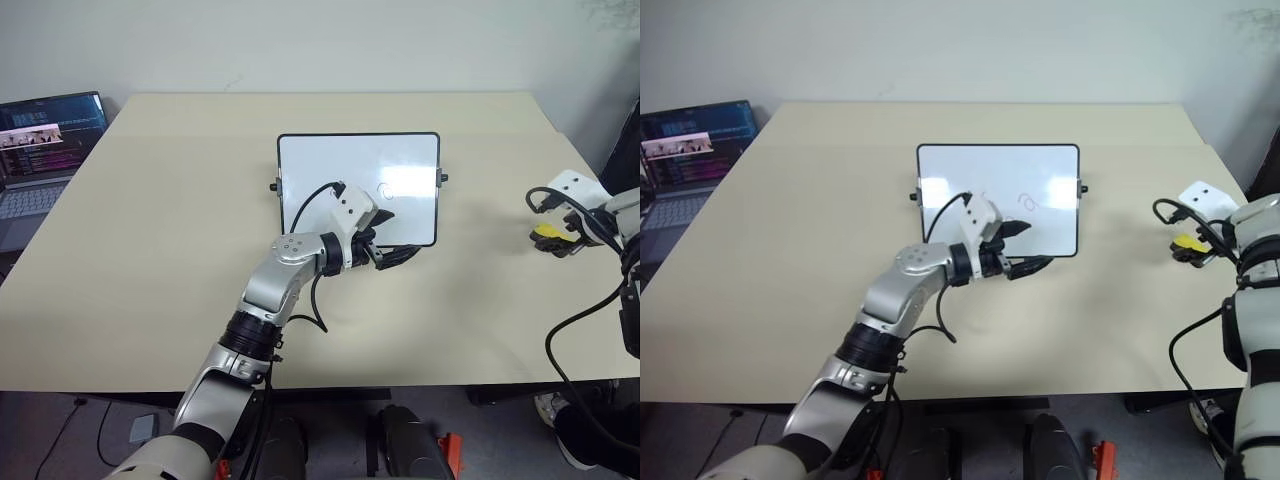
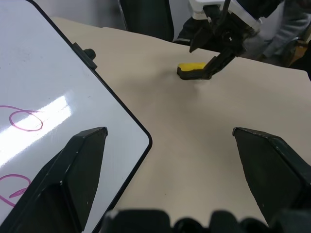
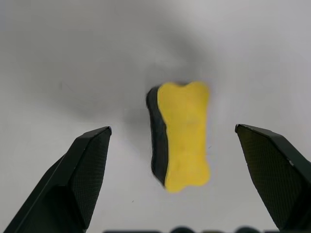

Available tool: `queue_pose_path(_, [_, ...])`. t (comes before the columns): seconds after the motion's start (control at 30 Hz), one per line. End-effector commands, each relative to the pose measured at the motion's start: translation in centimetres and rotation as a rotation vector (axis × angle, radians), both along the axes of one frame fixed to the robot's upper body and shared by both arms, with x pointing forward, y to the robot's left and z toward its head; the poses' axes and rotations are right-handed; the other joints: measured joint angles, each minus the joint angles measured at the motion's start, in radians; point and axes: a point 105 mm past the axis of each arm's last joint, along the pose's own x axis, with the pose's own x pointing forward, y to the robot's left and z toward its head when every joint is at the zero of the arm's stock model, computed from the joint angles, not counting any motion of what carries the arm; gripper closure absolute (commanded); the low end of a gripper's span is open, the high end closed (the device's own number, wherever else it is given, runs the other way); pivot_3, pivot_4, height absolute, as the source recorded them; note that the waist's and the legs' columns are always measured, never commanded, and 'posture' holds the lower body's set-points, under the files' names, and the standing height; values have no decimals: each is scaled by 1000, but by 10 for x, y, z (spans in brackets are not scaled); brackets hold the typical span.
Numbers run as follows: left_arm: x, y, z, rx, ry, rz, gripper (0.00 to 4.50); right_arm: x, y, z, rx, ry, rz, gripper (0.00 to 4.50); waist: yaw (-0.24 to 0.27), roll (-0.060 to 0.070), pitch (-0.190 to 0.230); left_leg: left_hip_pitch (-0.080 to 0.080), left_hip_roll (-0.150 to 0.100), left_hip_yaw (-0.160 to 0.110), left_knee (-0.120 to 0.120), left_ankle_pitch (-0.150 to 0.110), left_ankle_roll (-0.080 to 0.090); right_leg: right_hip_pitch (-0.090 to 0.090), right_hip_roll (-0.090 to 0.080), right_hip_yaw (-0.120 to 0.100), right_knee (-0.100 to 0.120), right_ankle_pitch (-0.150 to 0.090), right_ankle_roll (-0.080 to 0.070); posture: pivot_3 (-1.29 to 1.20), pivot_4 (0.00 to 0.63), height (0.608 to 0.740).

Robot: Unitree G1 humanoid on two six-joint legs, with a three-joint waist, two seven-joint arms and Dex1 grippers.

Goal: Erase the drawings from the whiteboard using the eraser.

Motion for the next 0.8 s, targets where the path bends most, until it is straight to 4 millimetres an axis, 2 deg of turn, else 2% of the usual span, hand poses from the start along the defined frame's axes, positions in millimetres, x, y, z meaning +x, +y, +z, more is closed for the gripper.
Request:
queue_pose_path(0.03, [-1, 3, 16, -42, -49, 10, 0, 4, 0, 19, -6, -47, -11, 17, 1, 0, 0, 0, 0, 0, 0, 0, 0, 0, 0, 0, 0, 0, 0, 0, 150, 740])
queue_pose_path(0.13, [0, 3, 16, -43, -49, 13, 0, 2, -5, 10, -32, -21, -65, 17, 2, 0, 0, 0, 0, 0, 0, 0, 0, 0, 0, 0, 0, 0, 0, 0, 150, 740])
queue_pose_path(0.3, [1, 7, 17, -43, -52, 32, 0, 1, -3, 7, 27, -10, -123, 17, 0, 0, 0, 0, 0, 0, 0, 0, 0, 0, 0, 0, 0, 0, 0, 0, 150, 740])
queue_pose_path(0.47, [1, 11, 15, -41, -50, 47, 0, -4, 8, -3, 168, 56, -180, 17, 0, 0, 0, 0, 0, 0, 0, 0, 0, 0, 0, 0, 0, 0, 0, 0, 150, 740])
queue_pose_path(0.8, [3, 15, 16, -39, -56, 67, 0, -6, 14, -4, 236, 79, -217, 17, 0, 0, 0, 0, 0, 0, 0, 0, 0, 0, 0, 0, 0, 0, 0, 0, 150, 740])
